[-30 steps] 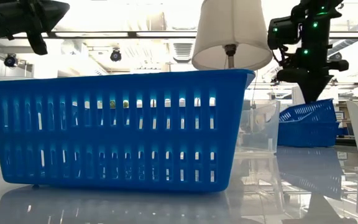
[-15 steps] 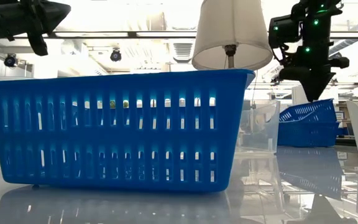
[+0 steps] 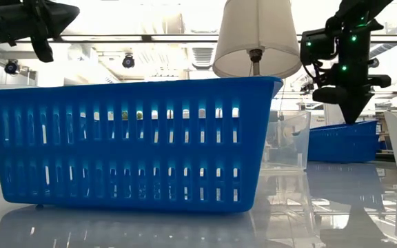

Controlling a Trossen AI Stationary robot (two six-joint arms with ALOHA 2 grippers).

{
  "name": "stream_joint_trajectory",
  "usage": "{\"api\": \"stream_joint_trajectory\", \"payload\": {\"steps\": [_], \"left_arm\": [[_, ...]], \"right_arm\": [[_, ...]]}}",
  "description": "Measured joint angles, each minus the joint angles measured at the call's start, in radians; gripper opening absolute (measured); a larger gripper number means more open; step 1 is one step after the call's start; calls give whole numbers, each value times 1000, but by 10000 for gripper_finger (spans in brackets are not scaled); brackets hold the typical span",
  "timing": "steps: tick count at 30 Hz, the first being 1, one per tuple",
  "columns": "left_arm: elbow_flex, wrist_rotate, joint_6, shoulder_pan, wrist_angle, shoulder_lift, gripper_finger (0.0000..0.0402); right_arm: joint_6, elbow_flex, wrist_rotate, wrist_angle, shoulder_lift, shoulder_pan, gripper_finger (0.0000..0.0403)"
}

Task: Stack baskets by color
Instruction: Stack the bottom center blue bin on top of the top blue bin, then stack the bottom left transparent bin on top of the center transparent bin

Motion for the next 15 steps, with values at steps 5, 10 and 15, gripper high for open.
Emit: {"api": "stream_joint_trajectory", "payload": {"steps": [5,10,15], "left_arm": [[0,0,0,0,0,0,0],[0,0,-10,0,-14,1,0],[0,9,-80,0,-49,26,0]], "right_arm": [[-1,0,10,0,0,0,76],[-4,15,9,-16,-1,2,127],[2,31,-15,-14,-35,56,147]]}}
